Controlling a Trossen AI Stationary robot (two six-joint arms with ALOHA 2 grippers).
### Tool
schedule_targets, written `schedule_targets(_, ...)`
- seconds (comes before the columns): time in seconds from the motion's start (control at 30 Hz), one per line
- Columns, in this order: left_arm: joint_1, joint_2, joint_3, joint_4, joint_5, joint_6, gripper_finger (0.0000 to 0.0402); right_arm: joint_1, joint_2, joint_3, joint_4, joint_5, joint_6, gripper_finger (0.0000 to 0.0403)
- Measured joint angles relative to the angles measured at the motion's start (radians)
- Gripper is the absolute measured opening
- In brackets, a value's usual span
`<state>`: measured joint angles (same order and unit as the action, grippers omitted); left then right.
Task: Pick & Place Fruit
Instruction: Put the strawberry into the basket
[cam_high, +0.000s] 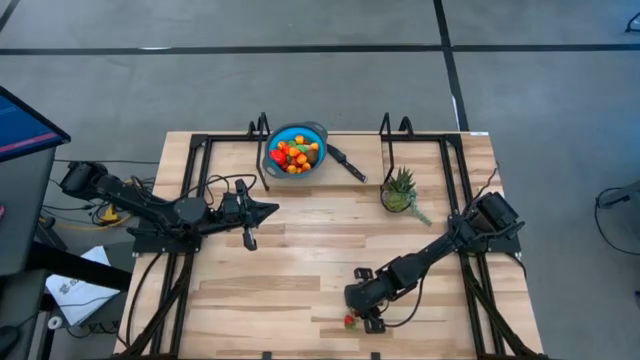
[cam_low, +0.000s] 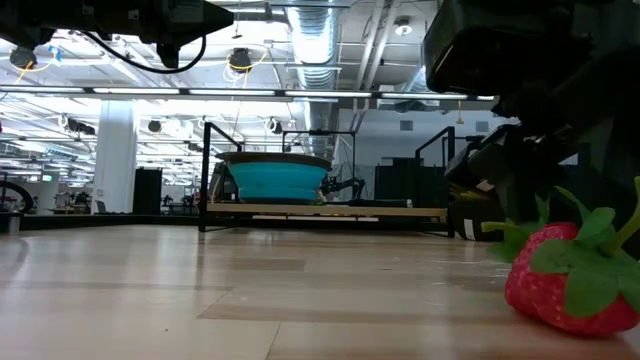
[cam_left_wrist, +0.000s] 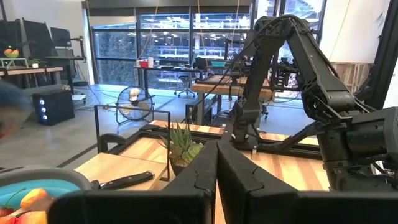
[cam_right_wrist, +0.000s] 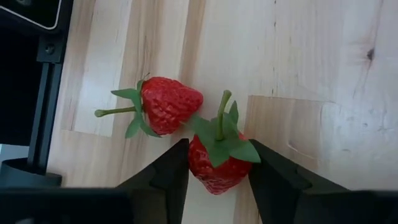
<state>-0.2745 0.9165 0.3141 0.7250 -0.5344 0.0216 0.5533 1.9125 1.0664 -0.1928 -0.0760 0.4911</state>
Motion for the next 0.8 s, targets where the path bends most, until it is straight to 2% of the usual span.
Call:
schedule_targets(0.23,0.000,0.000,0.000,0.000,0.000,0.000,0.0002,-0.006,-0.070,-0.002,-0.072,-0.017,0.000,0.0120)
schedule_targets(0.47,0.000,0.000,0.000,0.000,0.000,0.000,0.0002,-0.054,-0.215,-0.002,-0.099,-0.006,-0.009,0.0133)
schedule_targets(0.6,0.000,0.000,0.000,0.000,0.000,0.000,0.0002,-0.105,-0.316,-0.002,-0.100,0.001,-0.066,0.0126)
schedule_targets(0.8,0.000,0.000,0.000,0.000,0.000,0.000,0.0002,-0.222,-0.443,-0.001,-0.096,0.070,-0.166,0.0126)
